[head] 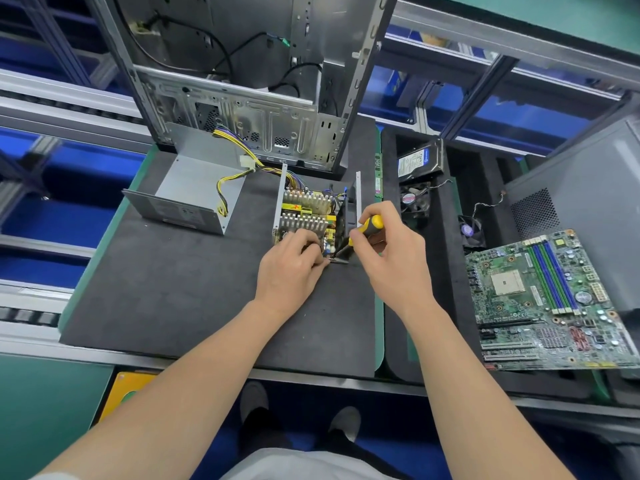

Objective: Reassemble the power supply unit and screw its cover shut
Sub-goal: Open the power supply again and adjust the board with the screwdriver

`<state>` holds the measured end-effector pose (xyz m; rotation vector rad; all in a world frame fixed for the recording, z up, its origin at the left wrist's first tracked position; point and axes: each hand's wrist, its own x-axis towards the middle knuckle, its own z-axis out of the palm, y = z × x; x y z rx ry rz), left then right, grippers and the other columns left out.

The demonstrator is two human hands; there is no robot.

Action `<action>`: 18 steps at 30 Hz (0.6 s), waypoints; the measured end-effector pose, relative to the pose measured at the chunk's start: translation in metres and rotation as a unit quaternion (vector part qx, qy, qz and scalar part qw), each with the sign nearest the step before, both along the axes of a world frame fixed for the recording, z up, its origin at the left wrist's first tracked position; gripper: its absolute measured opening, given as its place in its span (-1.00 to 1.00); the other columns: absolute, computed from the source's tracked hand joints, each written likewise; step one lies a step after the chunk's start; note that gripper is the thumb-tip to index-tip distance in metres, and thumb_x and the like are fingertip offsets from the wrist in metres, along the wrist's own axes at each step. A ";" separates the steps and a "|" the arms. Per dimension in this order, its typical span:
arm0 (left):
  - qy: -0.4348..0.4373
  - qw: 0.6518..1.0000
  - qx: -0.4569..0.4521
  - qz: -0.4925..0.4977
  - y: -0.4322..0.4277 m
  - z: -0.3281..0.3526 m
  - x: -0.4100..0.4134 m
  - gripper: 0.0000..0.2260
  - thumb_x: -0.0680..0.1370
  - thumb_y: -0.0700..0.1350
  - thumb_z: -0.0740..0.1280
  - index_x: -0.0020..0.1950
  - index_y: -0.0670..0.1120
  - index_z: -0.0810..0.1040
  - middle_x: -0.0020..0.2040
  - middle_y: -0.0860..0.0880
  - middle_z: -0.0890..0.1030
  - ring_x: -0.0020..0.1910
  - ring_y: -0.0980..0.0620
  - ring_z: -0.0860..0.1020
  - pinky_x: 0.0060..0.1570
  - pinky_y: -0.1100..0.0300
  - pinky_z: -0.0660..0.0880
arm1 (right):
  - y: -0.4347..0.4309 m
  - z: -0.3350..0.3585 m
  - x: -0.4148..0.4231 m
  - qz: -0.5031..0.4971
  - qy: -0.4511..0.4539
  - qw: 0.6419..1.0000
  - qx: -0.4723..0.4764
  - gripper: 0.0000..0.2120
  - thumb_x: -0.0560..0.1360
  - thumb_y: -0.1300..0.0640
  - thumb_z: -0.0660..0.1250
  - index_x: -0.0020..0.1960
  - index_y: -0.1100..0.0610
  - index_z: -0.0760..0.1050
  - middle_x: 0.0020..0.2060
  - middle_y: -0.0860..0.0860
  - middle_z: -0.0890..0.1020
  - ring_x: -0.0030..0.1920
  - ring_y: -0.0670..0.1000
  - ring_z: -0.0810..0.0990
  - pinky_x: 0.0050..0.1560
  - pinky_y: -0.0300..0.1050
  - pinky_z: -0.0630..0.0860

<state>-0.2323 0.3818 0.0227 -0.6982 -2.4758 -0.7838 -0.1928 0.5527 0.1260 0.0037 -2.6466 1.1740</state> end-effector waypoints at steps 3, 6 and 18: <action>-0.009 1.000 -0.010 0.002 0.000 0.000 0.001 -0.78 0.48 -0.14 0.56 -0.28 -0.12 0.57 -0.03 -0.04 0.59 -0.17 -0.04 0.55 -0.37 0.15 0.44 | -0.001 0.000 -0.001 0.000 -0.001 1.000 0.002 -0.82 0.61 0.09 0.39 0.04 -0.09 0.39 -0.23 -0.09 0.60 -0.22 -0.05 0.59 -0.23 -0.38 0.43; -0.013 1.000 -0.019 0.003 0.001 -0.002 0.000 -0.80 0.48 -0.14 0.55 -0.27 -0.12 0.58 -0.03 -0.03 0.59 -0.18 -0.03 0.54 -0.32 0.23 0.34 | -0.002 0.001 -0.002 -0.003 -0.001 1.000 0.002 -0.82 0.61 0.09 0.39 0.03 -0.10 0.39 -0.24 -0.10 0.61 -0.22 -0.06 0.59 -0.24 -0.41 0.42; -0.021 0.999 0.031 -0.006 0.000 -0.005 0.000 -0.86 0.49 -0.01 0.56 -0.12 -0.06 0.69 -0.03 0.01 0.58 -0.12 -0.01 0.57 -0.33 0.09 0.51 | 0.002 0.010 -0.002 -0.022 -0.007 0.999 -0.041 -0.84 0.60 0.10 0.39 0.04 -0.06 0.41 -0.24 -0.09 0.63 -0.28 -0.02 0.62 -0.23 -0.19 0.54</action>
